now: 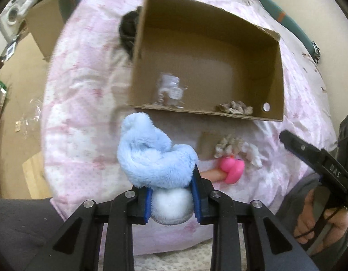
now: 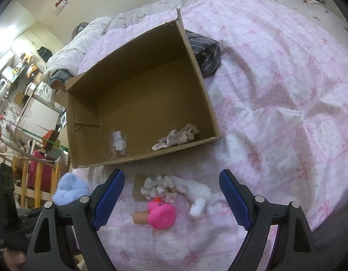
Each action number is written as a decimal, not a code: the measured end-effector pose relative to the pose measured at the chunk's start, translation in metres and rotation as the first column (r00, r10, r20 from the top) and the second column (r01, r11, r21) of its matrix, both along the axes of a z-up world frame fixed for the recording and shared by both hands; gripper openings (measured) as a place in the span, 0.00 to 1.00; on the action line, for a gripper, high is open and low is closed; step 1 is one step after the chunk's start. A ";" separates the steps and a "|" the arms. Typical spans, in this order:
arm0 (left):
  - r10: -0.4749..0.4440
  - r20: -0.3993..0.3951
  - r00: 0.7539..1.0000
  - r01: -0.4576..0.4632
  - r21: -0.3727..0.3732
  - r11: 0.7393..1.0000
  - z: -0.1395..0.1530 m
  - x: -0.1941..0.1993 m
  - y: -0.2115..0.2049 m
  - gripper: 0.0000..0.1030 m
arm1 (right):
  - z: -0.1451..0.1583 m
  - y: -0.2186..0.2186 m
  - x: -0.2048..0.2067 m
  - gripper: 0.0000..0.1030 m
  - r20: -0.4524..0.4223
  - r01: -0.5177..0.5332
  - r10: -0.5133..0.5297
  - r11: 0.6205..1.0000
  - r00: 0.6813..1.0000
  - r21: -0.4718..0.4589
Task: Organize soft objects
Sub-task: 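Grasp the pink rubber duck with the right gripper while the left gripper holds the plush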
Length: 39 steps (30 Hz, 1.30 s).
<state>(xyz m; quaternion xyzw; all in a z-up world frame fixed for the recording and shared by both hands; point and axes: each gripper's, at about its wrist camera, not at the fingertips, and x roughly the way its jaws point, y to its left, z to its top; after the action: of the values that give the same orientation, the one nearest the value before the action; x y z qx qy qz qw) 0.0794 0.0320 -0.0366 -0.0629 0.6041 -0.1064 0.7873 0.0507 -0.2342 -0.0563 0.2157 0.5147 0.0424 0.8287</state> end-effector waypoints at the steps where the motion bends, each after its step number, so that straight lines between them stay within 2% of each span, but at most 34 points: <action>1: 0.005 0.009 1.000 -0.005 0.004 1.000 -0.001 0.000 0.004 0.25 | -0.002 0.002 0.001 0.88 -0.010 -0.017 0.017 1.000 1.000 0.024; 5: 0.016 0.021 1.000 -0.016 0.034 0.999 -0.016 -0.002 -0.002 0.25 | -0.019 0.017 0.003 0.87 -0.089 -0.097 0.107 0.989 0.990 0.110; 6: 0.017 0.024 1.000 -0.018 0.037 0.999 -0.017 -0.002 -0.003 0.25 | -0.022 0.020 0.002 0.79 -0.101 -0.104 0.116 0.988 0.988 0.117; 8: 0.010 0.036 0.999 -0.011 0.043 0.999 -0.017 -0.001 -0.008 0.25 | -0.029 0.025 0.002 0.72 -0.126 -0.121 0.139 0.983 0.982 0.140; 11: -0.002 0.055 0.998 -0.001 0.052 0.999 -0.016 -0.002 -0.012 0.25 | -0.042 0.032 0.003 0.68 -0.176 -0.133 0.164 0.975 0.971 0.179; 17: 0.003 0.058 0.998 -0.007 0.056 0.998 -0.016 -0.003 -0.010 0.25 | -0.070 0.042 0.008 0.60 -0.272 -0.131 0.178 0.975 0.946 0.182; 22: 0.014 0.054 0.998 -0.017 0.059 0.998 -0.018 0.000 -0.009 0.25 | -0.087 0.051 0.014 0.59 -0.327 -0.152 0.194 0.977 0.925 0.149; 23: 0.014 0.054 0.998 -0.017 0.062 0.998 -0.018 0.000 -0.009 0.25 | -0.090 0.053 0.014 0.53 -0.336 -0.160 0.200 0.977 0.920 0.143; 24: 0.014 0.054 0.998 -0.017 0.064 0.998 -0.019 0.000 -0.009 0.25 | -0.092 0.056 0.015 0.42 -0.344 -0.168 0.208 0.975 0.916 0.142; 27: 0.022 0.057 0.998 -0.025 0.066 0.997 -0.018 0.000 -0.008 0.25 | -0.090 0.059 0.014 0.42 -0.330 -0.196 0.224 0.974 0.917 0.117; 33: 0.029 0.064 0.998 -0.034 0.075 0.997 -0.018 -0.002 -0.006 0.25 | -0.063 0.066 0.006 0.42 -0.227 -0.232 0.262 0.961 0.938 0.152; 39: 0.022 0.074 0.997 -0.029 0.098 0.995 -0.018 -0.002 -0.008 0.25 | -0.057 0.073 0.005 0.42 -0.196 -0.254 0.276 0.958 0.941 0.132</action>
<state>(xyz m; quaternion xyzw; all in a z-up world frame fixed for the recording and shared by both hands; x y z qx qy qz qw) 0.0773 0.0243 -0.0546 -0.0275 0.5786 -0.0682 0.8123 0.0557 -0.1611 -0.1132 0.1908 0.6216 0.1572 0.7433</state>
